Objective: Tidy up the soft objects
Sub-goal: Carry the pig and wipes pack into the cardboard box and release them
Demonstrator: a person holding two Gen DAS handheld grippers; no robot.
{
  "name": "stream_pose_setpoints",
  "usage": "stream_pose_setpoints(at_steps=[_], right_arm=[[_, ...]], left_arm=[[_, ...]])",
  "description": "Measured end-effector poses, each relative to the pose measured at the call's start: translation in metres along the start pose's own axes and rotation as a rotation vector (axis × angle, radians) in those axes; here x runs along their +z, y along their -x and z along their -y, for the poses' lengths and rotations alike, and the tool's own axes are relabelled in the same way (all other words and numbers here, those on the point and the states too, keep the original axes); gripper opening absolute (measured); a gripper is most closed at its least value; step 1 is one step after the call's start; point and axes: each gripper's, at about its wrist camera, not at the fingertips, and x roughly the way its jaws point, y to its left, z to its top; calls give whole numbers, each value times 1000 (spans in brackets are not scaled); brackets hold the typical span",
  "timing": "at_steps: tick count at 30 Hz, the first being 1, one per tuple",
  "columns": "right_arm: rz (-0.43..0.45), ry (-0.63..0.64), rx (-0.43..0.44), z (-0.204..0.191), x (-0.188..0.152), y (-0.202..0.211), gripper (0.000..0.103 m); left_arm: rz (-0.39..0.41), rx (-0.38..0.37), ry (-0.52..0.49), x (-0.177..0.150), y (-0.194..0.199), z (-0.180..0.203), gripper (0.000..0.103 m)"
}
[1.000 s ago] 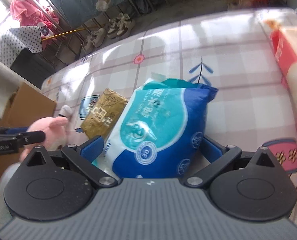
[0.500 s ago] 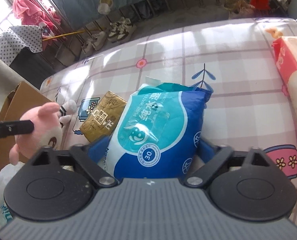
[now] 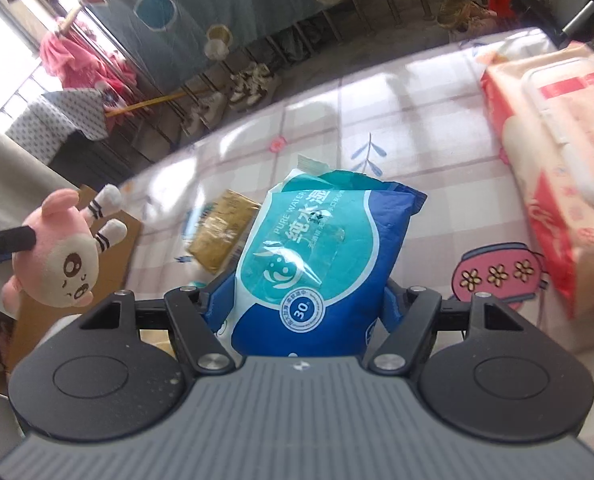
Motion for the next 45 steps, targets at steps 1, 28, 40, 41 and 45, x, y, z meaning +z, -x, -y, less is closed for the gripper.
stream_pose_setpoints(at_steps=[1,28,40,41,45], right_arm=[[9,1,16,-1,0,10,69],[-258,383,509,-330,-41,16,69],[-570,498,328,-456,-92,-122,69],[-592,497,309,-461,-96,-132,69],[-641,487,251,-464,-115,-158,69]], left_arm=[[12,-4,1,-2,11,0,57],[162,232,366,-111,167,-207,58],[1,285,456,-123,95,-317,58],[-4,283,462,-125,93,-321,58],[-32,281,465,-126,88,-329,58]])
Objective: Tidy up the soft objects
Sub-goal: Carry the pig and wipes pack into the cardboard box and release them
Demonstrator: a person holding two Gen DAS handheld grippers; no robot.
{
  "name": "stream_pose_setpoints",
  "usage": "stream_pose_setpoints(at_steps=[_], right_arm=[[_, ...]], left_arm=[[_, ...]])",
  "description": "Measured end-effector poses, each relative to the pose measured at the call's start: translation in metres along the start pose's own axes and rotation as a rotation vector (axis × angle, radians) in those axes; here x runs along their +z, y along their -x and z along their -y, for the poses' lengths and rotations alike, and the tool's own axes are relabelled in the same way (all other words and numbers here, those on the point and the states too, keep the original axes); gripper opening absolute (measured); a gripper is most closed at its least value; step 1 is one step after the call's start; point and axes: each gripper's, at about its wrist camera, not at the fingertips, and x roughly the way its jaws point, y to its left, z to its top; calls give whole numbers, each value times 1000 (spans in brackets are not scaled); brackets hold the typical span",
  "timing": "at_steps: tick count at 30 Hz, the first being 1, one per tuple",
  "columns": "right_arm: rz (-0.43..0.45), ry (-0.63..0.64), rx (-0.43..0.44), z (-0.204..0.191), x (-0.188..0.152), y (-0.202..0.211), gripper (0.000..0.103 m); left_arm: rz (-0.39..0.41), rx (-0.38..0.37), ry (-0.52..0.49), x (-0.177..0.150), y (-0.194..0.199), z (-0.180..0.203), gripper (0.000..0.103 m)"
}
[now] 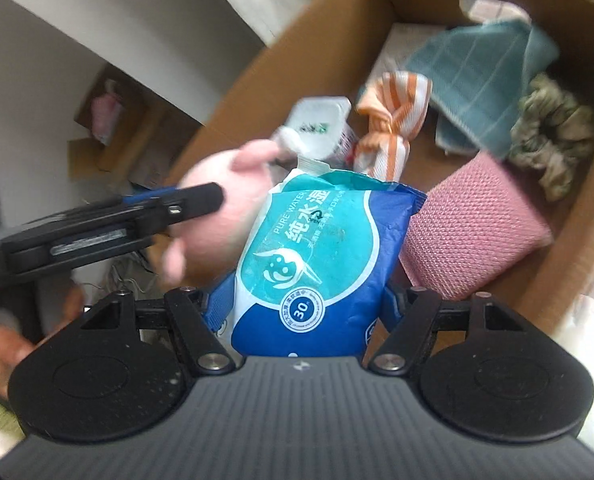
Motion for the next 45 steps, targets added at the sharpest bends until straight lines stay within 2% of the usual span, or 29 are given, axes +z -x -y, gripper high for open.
stream_pose_setpoints(at_steps=[7,12,19,23,34,39,45], right_arm=[[-40,-78,9,4,4,-35,70],[-47,-138,47,7,5,-52,72],[-36,-178,68,13,9,-54,74],[-12,-172,74,18,14,-38,78],[103,-131,122,12,18,30,82],[166,-126,158,20,6,71,83],[235,-112,190,44,-29,124,86]], left_arm=[[-23,-8,26,3,-9,-13,58],[-42,-3,37,5,-17,-19,59],[-57,-4,60,5,-20,-23,60],[-52,5,73,6,-18,-24,59],[-7,43,76,3,9,-13,64],[37,46,58,-5,36,2,72],[69,8,5,-22,71,37,80]])
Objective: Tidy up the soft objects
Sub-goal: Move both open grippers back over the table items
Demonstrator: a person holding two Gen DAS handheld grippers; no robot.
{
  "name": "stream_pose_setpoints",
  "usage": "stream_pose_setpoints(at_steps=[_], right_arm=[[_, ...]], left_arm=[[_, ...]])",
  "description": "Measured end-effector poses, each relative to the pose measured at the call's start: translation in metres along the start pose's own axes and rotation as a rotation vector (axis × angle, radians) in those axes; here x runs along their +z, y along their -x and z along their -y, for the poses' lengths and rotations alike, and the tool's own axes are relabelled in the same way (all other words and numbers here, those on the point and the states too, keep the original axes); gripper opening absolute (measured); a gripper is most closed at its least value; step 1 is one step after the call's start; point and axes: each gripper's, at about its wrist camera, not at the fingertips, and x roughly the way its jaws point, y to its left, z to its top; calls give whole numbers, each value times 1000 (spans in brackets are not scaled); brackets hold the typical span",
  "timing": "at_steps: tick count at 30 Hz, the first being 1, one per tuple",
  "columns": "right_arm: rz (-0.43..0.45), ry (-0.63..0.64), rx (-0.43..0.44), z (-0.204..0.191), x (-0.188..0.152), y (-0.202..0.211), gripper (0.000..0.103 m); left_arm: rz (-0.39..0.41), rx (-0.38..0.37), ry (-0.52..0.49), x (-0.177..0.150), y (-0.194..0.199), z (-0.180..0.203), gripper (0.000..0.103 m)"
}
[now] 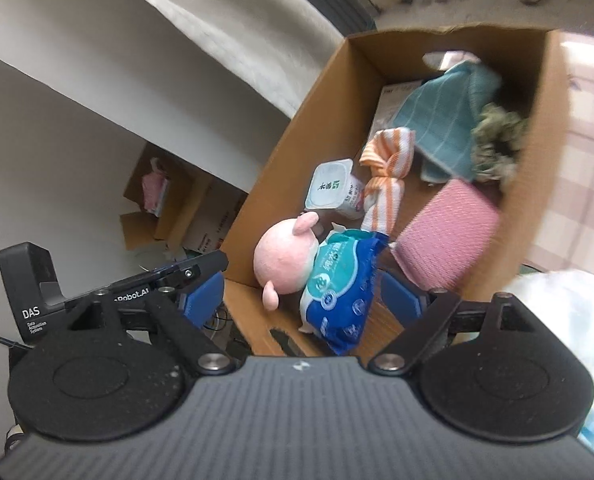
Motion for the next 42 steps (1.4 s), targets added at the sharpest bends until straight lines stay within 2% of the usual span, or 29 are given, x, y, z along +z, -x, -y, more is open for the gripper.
stream_pose_setpoints(at_steps=[8,13,18,22,28,33,38,42], right_arm=[[139,30,-13,37,-44,112,92],[250,36,-89,70,-84,185,96],[335,10,-187,111,-129,242,101],[380,-16,-240,148,-163,268,102],[420,-92,-282,205,-194,275,102],[433,-150,-265,246,-176,265,102],[382,-202,-250,280,-109,235,102],[279,-234,-265,309,-52,199,102]], left_arm=[[30,-82,-143,-31,42,76,85],[27,-147,-260,-54,53,133,88],[-4,-208,-356,-74,47,189,90],[-29,-248,-444,-93,36,231,91],[-64,-271,-694,-135,10,305,95],[-135,-260,-861,-156,-26,360,95],[-188,-184,-968,-157,-72,396,95],[-244,-130,-1031,-151,-109,409,95]])
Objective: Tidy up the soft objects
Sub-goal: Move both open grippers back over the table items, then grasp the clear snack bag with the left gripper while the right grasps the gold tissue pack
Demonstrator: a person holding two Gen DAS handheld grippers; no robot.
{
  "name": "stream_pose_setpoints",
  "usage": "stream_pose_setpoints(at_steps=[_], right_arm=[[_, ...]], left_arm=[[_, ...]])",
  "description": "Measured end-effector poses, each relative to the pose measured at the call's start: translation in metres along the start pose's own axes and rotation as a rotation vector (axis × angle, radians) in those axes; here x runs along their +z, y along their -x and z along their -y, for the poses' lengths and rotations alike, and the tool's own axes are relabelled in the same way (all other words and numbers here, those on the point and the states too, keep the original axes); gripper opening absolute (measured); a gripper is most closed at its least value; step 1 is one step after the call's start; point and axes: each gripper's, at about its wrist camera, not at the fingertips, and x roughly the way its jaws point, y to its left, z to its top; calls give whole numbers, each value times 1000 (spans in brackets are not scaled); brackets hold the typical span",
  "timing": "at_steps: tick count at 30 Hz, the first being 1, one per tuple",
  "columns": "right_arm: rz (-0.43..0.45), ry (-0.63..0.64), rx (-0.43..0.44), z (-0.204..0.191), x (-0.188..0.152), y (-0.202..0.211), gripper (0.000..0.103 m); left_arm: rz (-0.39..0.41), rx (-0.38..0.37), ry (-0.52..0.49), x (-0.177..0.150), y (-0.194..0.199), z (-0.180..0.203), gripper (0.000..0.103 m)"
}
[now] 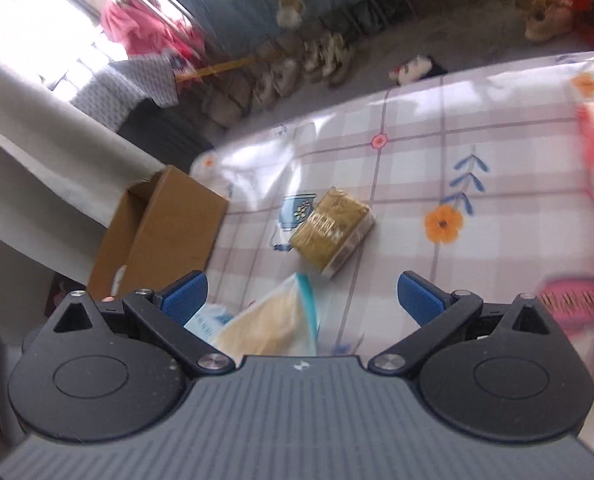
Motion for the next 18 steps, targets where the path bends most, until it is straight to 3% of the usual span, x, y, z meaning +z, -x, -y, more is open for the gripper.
stream_pose_setpoints(at_steps=[4,9,13,15,18], right_arm=[[-88,-12,-21,3,32,-53,102],[-118,-5,-24,6,49,-91,101],[-123,35,-54,4,52,-106,99],[-131,56,-64,3,51,-112,96],[-150,92,-83,3,49,-118,80]], left_arm=[[-51,4,-12,10,-26,-11,92],[-115,-27,17,12,-47,-25,75],[-129,-48,23,12,-54,-28,75],[-130,-51,27,12,-56,-27,75],[-138,-46,46,13,-59,-28,69]])
